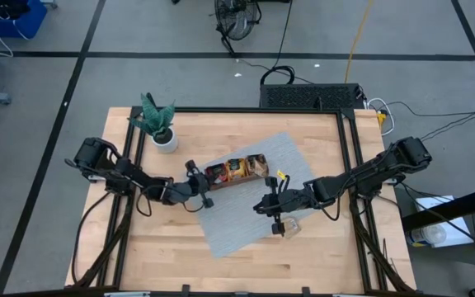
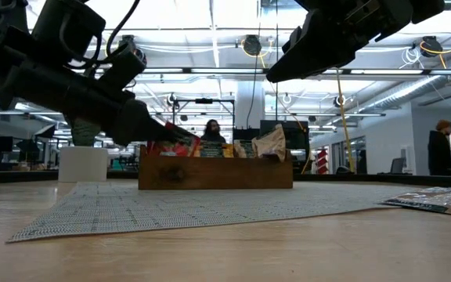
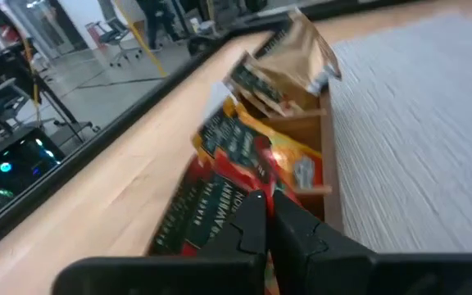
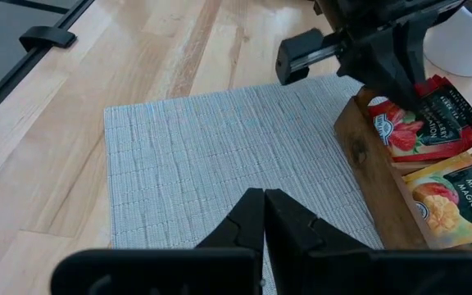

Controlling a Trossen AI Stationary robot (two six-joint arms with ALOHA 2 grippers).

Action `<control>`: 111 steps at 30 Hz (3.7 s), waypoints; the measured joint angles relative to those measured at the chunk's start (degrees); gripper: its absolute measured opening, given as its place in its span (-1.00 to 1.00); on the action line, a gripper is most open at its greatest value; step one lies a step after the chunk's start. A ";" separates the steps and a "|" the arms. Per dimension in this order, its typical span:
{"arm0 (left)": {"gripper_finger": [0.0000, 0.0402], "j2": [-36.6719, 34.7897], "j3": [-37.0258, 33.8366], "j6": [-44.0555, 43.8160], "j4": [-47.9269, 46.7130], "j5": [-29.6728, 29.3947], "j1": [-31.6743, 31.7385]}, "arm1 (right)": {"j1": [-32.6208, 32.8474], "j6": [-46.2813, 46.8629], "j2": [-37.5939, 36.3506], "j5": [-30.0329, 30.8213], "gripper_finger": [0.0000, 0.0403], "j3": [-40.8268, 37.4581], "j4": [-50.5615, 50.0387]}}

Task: Pick & Place Tea
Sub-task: Put the red tea into the left part of the wooden organizer, then adjust the brown tea in the wooden organizer

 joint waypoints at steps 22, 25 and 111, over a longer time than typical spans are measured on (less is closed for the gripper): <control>-0.04 -0.79 0.04 7.98 10.60 -9.41 -3.28 | 0.02 0.04 0.04 0.00 -0.98 -1.29 0.06; -0.01 -1.74 0.07 9.76 10.47 -12.69 -4.03 | 0.01 0.04 0.04 0.00 -0.98 -1.29 0.07; -0.84 -7.92 21.85 -2.64 -40.02 13.71 -7.92 | 5.44 6.78 -2.20 20.80 -0.10 -1.33 -16.89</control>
